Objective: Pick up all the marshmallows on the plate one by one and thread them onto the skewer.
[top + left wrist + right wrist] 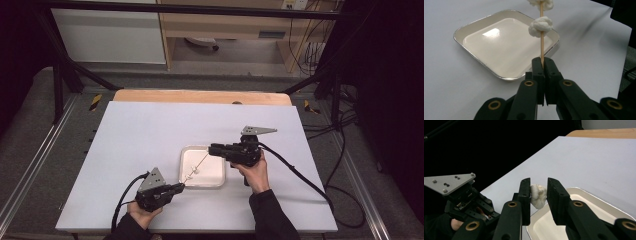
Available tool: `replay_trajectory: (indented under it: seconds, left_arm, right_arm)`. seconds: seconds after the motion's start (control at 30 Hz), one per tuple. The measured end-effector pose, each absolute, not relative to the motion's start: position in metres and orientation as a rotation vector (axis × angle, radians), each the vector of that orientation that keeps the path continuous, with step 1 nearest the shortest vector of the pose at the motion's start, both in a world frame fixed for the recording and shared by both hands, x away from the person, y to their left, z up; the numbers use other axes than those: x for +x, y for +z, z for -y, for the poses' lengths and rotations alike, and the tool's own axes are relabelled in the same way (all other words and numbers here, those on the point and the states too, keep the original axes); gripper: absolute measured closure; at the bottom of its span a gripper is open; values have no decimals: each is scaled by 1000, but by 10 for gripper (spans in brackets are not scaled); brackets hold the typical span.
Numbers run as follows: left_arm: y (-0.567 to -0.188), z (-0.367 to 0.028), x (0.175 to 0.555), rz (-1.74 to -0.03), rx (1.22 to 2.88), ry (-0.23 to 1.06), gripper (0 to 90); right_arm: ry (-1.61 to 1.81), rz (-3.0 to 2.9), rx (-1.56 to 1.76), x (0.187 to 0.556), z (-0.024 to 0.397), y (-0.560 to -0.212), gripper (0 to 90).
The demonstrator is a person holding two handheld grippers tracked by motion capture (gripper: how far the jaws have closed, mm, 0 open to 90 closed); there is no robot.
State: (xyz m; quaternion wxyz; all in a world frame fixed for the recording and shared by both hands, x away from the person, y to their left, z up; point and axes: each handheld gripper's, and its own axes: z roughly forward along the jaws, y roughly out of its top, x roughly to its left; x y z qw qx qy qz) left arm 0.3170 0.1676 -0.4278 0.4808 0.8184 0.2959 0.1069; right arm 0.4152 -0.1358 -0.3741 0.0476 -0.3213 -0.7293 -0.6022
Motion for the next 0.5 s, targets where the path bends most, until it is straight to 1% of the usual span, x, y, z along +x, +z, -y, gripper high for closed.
replay_trajectory:
  seconds: [0.23,0.5]
  left_arm:
    - [-428,-167,317,-724,1999,259,883]
    - [-429,-168,318,-730,1998,258,883]
  right_arm:
    - [-1827,2219,-970,415,133,-377,741]
    - [-1794,2211,-958,414,128,-384,768]
